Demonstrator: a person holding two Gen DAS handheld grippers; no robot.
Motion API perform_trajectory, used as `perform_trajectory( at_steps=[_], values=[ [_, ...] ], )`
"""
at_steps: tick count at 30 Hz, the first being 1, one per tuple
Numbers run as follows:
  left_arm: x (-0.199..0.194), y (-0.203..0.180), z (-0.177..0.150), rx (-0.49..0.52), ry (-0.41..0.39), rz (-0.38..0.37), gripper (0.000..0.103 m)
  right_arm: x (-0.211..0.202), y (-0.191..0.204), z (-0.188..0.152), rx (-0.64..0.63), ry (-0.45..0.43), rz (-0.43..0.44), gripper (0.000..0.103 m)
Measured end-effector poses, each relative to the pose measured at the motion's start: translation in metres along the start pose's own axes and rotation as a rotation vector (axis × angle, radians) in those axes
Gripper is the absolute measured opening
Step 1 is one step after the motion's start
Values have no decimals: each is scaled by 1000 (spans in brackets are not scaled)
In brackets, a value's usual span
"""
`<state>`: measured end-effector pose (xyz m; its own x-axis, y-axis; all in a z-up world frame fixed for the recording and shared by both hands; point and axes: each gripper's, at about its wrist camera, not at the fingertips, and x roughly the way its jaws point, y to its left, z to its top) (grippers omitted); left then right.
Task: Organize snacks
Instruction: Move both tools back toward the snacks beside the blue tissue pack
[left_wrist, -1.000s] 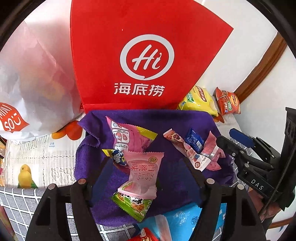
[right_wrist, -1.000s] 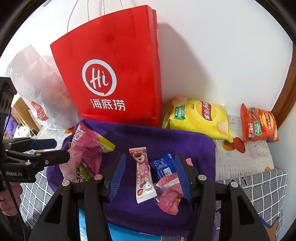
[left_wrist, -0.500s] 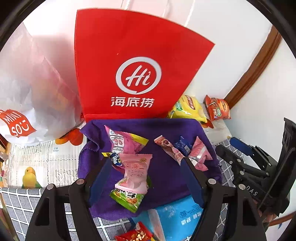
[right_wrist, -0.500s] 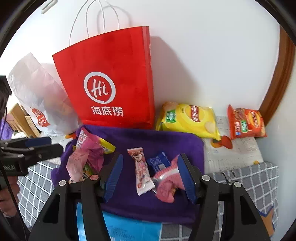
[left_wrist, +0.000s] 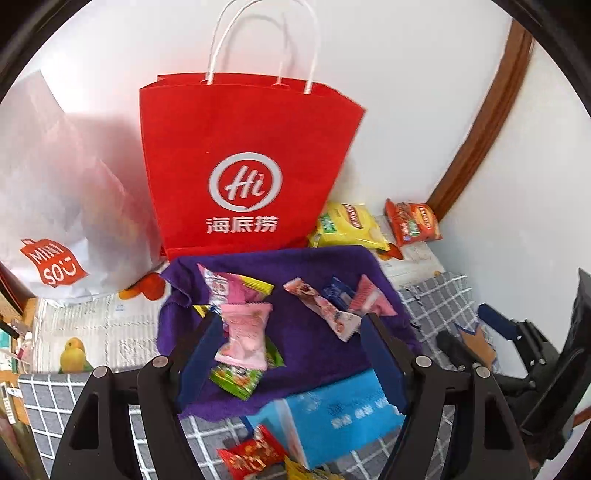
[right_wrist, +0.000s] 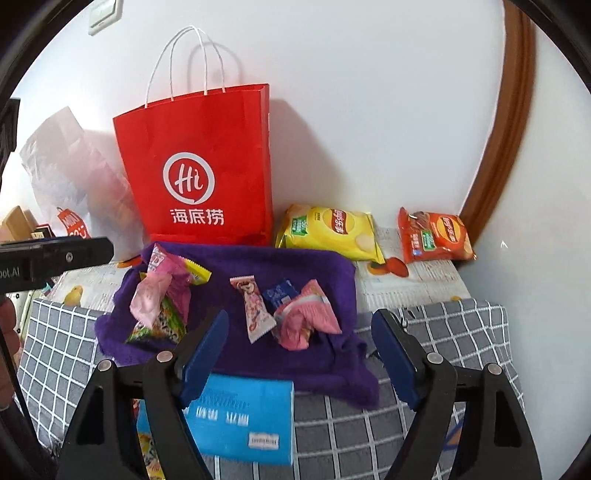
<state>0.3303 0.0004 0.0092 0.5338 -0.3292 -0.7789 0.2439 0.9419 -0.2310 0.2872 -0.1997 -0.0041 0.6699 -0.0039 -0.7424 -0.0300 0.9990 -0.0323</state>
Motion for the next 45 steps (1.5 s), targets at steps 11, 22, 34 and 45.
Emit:
perform_trajectory(
  at_steps=[11, 22, 34, 45],
  values=[
    [-35, -6, -36, -10, -28, 52, 74, -36, 6, -37, 16, -31, 88, 79],
    [-58, -4, -83, -10, -34, 81, 74, -62, 19, -73, 26, -56, 106, 79],
    [-60, 24, -122, -72, 12, 87, 74, -62, 38, -102, 21, 8, 144, 75],
    [-61, 47, -141, -91, 29, 126, 75, -51, 61, -123, -6, 47, 180, 74]
  ],
)
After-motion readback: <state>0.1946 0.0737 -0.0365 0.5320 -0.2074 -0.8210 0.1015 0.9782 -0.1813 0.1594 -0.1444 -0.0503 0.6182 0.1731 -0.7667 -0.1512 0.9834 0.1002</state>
